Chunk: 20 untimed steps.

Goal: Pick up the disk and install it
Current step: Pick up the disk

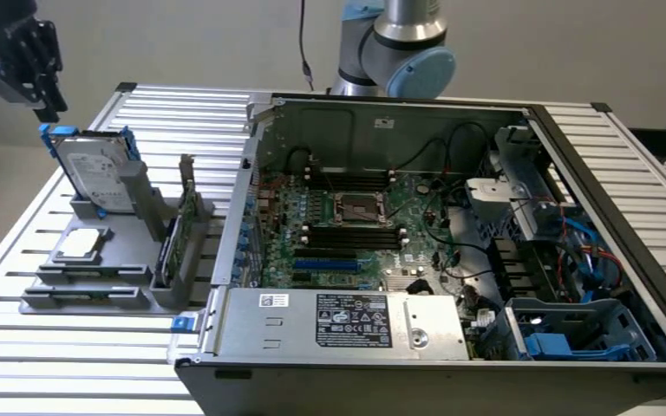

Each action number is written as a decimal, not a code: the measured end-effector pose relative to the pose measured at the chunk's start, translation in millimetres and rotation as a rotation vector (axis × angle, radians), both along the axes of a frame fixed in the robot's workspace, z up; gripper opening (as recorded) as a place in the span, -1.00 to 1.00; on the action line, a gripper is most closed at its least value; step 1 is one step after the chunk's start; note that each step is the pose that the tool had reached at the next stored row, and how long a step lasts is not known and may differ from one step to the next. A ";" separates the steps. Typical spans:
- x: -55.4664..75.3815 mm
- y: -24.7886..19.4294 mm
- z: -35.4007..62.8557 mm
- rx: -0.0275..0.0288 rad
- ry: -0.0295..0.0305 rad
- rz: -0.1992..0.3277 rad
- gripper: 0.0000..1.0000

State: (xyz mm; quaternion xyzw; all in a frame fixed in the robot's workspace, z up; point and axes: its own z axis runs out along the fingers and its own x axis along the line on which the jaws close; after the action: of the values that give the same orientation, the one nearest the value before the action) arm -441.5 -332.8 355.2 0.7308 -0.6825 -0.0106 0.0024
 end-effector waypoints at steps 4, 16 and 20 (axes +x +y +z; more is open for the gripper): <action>0.4 -0.3 -2.5 -0.0002 -0.0008 0.018 -0.05; 0.5 -0.4 -23.5 -0.0014 -0.0091 0.042 0.19; 0.4 -0.4 -30.8 -0.0015 -0.0095 0.042 0.19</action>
State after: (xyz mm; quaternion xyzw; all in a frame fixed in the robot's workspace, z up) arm -441.0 -333.2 324.3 0.7450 -0.6670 -0.0065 0.0000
